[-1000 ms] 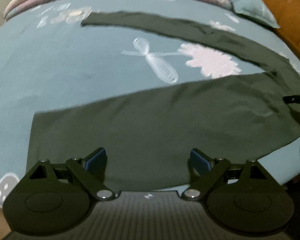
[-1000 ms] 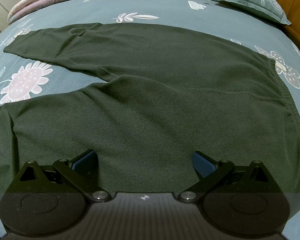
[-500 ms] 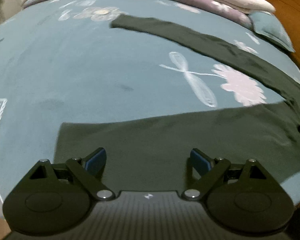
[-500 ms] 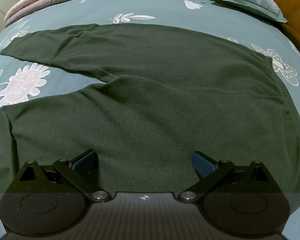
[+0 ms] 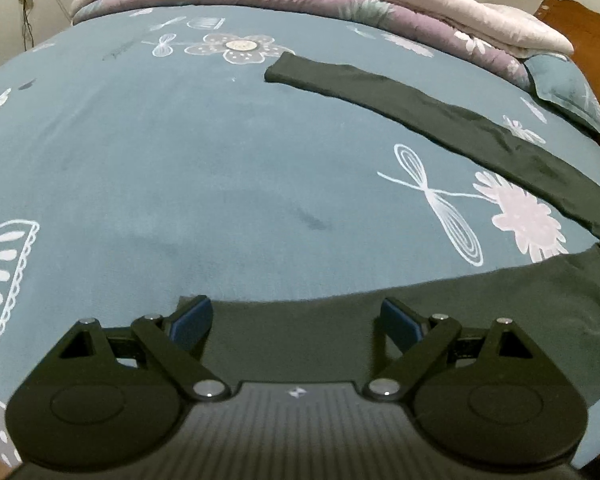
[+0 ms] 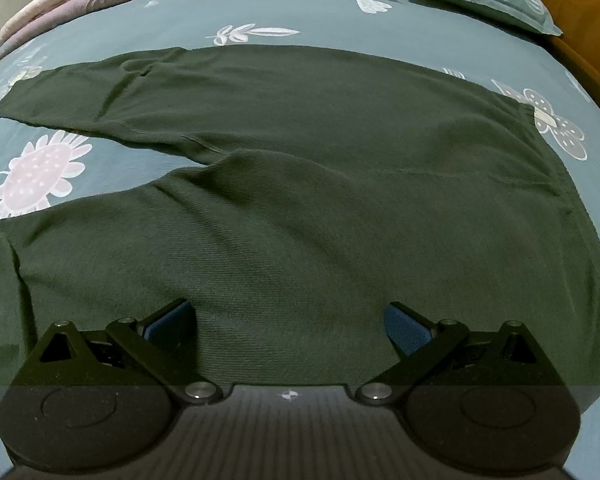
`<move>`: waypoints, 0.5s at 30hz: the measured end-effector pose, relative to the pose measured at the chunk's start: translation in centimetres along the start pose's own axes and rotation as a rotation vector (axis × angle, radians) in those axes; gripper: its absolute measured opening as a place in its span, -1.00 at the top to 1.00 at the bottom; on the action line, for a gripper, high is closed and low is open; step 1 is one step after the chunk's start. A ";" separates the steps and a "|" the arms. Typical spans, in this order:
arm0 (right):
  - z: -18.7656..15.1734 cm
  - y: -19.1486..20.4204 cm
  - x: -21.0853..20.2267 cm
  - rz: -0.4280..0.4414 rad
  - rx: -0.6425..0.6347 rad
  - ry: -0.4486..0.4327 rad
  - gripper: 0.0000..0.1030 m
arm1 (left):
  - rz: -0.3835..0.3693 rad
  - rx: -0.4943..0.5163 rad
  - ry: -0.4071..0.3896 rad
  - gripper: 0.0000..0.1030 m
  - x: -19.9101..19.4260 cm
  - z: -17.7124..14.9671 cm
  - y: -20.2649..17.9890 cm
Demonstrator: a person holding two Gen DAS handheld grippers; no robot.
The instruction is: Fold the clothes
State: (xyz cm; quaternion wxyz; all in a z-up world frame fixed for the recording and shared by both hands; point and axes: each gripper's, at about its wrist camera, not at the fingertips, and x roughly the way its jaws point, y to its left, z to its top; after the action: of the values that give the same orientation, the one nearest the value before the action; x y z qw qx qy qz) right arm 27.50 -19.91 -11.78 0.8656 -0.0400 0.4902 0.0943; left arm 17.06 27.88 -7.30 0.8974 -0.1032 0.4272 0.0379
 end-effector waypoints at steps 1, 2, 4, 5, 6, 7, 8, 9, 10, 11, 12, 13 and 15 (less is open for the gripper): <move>0.0 0.0 0.0 -0.001 0.002 0.001 -1.00 | -0.010 0.002 -0.003 -0.77 -0.2 0.1 -0.2; 0.0 0.0 0.0 -0.002 0.003 0.002 -1.00 | -0.020 0.004 -0.006 -0.77 -0.3 0.2 -0.4; 0.0 0.0 0.0 -0.004 0.006 0.003 -1.00 | -0.040 0.007 -0.012 -0.77 -0.7 0.4 -0.8; 0.0 0.0 0.0 -0.005 0.008 0.003 -1.00 | -0.050 0.009 -0.015 -0.77 -0.8 0.5 -1.0; 0.0 0.0 0.0 -0.006 0.009 0.003 -1.00 | -0.060 0.011 -0.018 -0.77 -1.0 0.6 -1.3; 0.0 0.0 0.0 -0.007 0.011 0.004 -1.00 | -0.071 0.013 -0.021 -0.77 -1.2 0.7 -1.5; 0.1 0.0 0.0 -0.009 0.014 0.005 -1.00 | -0.081 0.015 -0.024 -0.77 -1.3 0.8 -1.7; 0.1 0.0 0.0 -0.010 0.016 0.005 -1.00 | -0.091 0.016 -0.027 -0.77 -1.5 0.9 -1.9; 0.1 0.0 0.1 -0.012 0.018 0.006 -1.00 | -0.100 0.038 -0.021 -0.77 -1.4 0.8 -2.6; 0.1 0.0 0.1 -0.013 0.020 0.006 -1.00 | -0.110 0.061 -0.014 -0.77 -1.3 0.7 -3.3; 0.2 0.0 0.1 -0.014 0.022 0.007 -1.00 | -0.120 0.084 -0.008 -0.77 -1.2 0.7 -4.1; 0.2 0.0 0.1 -0.014 0.022 0.007 -1.00 | -0.129 0.108 -0.001 -0.77 -1.1 0.6 -4.8; 0.3 0.0 0.0 -0.015 0.021 0.014 -1.00 | -0.148 0.154 0.012 -0.77 -0.9 0.4 -6.3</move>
State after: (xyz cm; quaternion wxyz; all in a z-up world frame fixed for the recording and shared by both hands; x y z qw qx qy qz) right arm 27.71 -19.90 -11.63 0.8633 -0.0351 0.4968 0.0821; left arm 17.77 21.82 -5.35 0.9005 -0.0655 0.4255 -0.0623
